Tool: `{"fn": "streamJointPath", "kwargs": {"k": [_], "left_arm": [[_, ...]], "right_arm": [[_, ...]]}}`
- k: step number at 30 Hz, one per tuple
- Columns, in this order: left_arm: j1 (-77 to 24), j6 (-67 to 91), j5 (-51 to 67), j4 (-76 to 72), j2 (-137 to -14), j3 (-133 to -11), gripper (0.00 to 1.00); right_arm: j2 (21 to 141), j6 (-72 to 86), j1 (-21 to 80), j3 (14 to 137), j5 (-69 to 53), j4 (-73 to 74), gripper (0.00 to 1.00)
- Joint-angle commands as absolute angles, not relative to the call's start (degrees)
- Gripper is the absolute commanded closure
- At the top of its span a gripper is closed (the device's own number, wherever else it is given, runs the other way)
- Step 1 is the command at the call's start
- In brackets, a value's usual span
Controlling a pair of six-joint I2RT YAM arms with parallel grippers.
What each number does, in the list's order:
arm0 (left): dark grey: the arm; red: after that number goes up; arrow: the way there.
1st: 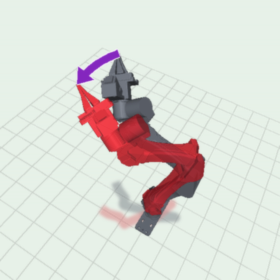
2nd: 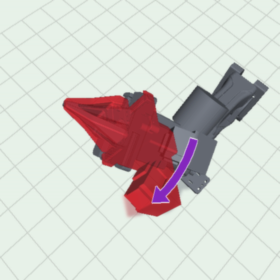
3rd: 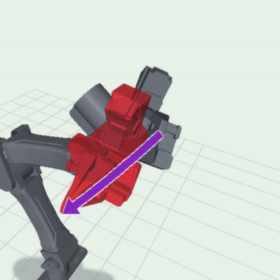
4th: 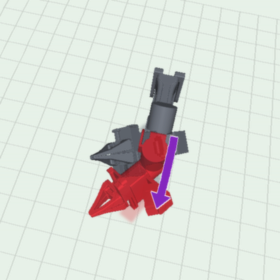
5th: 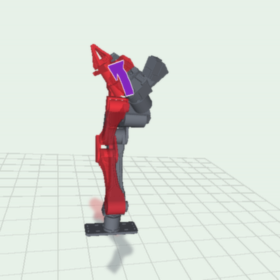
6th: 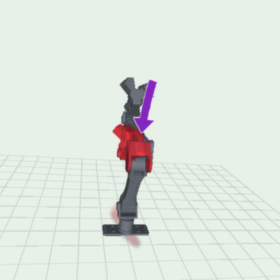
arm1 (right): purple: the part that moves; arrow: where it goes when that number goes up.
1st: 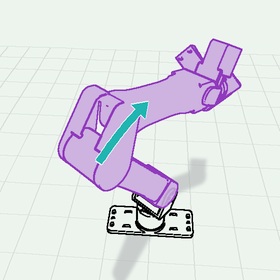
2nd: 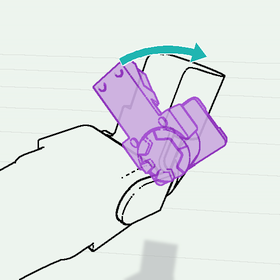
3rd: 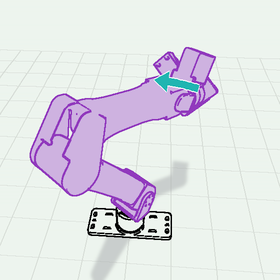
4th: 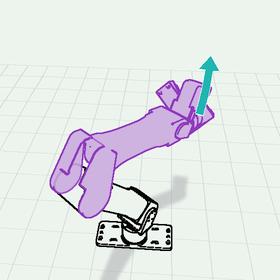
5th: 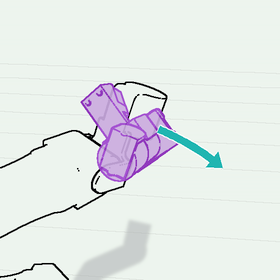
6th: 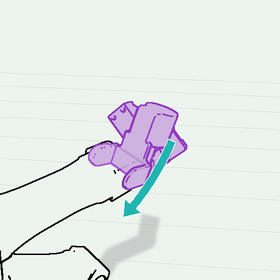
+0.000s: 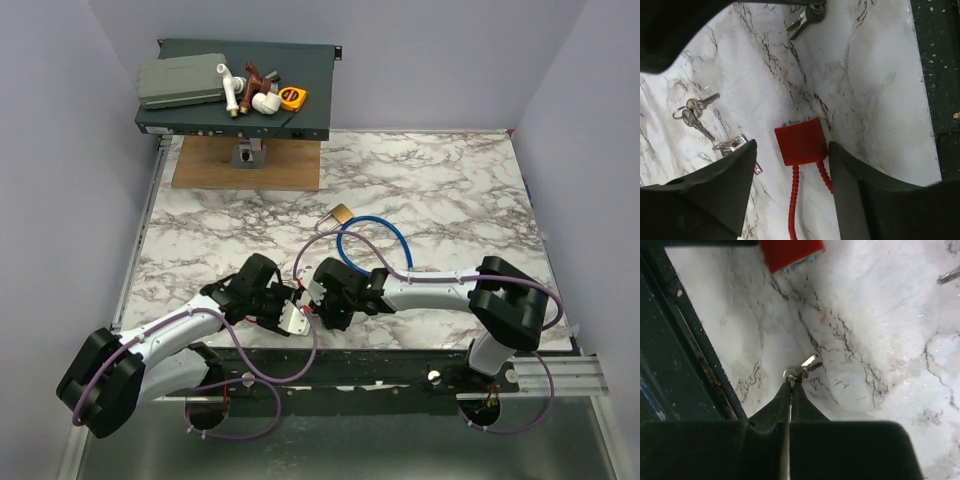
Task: Unlock with the key
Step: Pick up the key from the center of the board.
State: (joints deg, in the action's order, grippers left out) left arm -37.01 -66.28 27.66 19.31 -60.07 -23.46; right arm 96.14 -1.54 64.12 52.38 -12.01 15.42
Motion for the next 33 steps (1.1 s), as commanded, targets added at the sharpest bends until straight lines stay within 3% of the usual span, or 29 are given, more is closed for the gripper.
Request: {"fn": "streamJointPath", "kwargs": {"k": [1,4,10,17,25,29,33], "left_arm": [[-37.28,-63.90,28.94,16.08,-60.03,-25.20,0.36],[-37.38,-62.41,28.84,16.95,-59.68,-25.66,0.23],[-37.36,-54.85,28.22,16.87,-58.12,-29.47,0.07],[-37.32,-46.33,35.47,20.01,-53.35,-37.74,0.06],[-37.30,-41.57,48.90,23.03,-56.76,-45.13,0.08],[-37.34,-42.87,46.32,20.06,-56.89,-44.06,0.12],[-37.33,-33.72,36.87,11.92,-55.16,-42.92,0.24]], "right_arm": [[97.84,-1.13,64.99,51.90,-7.33,17.08,0.99],[94.58,1.60,64.75,50.91,-6.17,15.98,0.99],[83.01,5.32,62.62,46.90,-6.50,11.61,0.99],[72.11,6.18,58.10,45.80,-8.60,9.55,0.99],[66.24,7.98,52.95,49.98,-14.04,11.09,0.99],[66.05,8.86,51.42,52.61,-14.99,12.21,0.99],[67.33,11.54,49.28,54.62,-12.39,12.39,0.99]]}}
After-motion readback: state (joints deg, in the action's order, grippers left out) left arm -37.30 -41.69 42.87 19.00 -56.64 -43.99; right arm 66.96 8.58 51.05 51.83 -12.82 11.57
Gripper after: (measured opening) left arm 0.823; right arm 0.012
